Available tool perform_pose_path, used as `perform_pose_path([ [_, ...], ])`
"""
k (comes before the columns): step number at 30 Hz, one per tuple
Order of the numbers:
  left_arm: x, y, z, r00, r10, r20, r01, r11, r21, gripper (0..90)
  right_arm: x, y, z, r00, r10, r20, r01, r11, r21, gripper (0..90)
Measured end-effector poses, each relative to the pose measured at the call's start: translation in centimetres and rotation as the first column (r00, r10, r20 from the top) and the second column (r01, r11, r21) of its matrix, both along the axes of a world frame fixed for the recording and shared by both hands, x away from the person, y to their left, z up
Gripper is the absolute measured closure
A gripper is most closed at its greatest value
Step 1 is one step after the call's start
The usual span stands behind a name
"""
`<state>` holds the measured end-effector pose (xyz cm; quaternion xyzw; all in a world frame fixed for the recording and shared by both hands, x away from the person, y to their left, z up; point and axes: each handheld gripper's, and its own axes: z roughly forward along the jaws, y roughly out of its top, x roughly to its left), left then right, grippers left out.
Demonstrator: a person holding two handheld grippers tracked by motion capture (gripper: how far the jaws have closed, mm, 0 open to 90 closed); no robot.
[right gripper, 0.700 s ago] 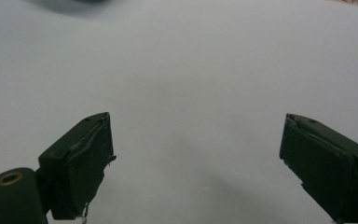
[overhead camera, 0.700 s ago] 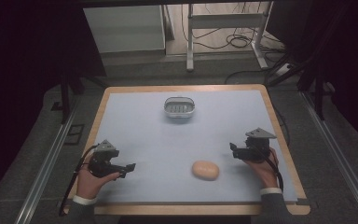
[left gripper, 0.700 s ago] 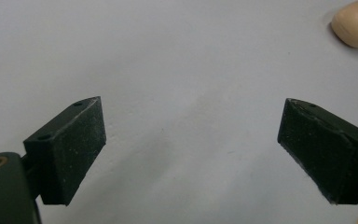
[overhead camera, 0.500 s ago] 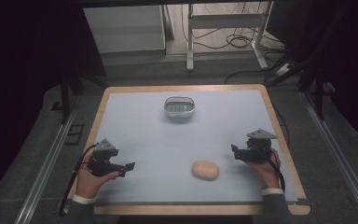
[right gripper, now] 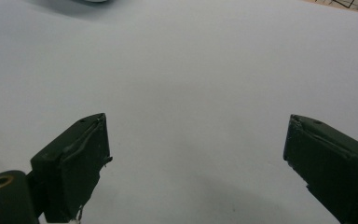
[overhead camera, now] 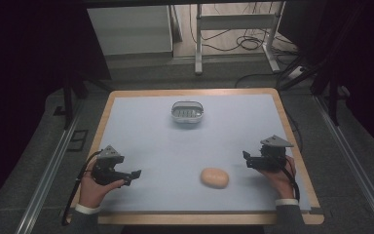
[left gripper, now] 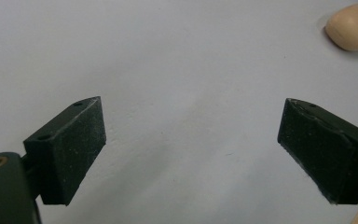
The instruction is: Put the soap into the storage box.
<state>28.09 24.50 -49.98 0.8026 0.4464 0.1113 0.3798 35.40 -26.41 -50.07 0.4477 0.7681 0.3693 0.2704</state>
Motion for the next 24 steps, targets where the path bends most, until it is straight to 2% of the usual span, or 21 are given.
perform_pose_path([
  [1, 0.03, 0.00, -0.05, 1.0000, 0.001, 0.000, -0.001, 1.0000, 0.000, 7.8, 0.00, -0.09, 0.02, 0.9999, 0.013, -0.004, -0.013, 1.000, 0.007, 7.9],
  [6, 0.11, 0.06, -0.23, 1.0000, 0.002, -0.006, -0.002, 1.0000, 0.002, 7.7, 0.00, -0.15, 0.26, 1.0000, 0.007, -0.001, -0.007, 1.000, 0.018, 8.6],
  [10, 0.02, 0.14, -0.10, 1.0000, 0.002, -0.005, -0.002, 1.0000, -0.001, 7.7, 0.01, -0.08, 0.17, 1.0000, 0.002, -0.005, -0.002, 1.000, 0.005, 8.9],
  [16, 0.09, 0.01, -0.05, 1.0000, -0.002, -0.007, 0.002, 1.0000, -0.003, 7.7, -0.57, 0.00, 0.54, 0.9996, 0.026, 0.005, -0.026, 0.999, -0.019, 10.2],
  [24, 0.66, -0.56, -0.48, 0.9996, -0.019, -0.020, 0.019, 0.9996, 0.019, 7.6, -0.81, -0.31, 0.80, 0.9999, 0.016, -0.002, -0.016, 1.000, 0.002, 11.3],
])
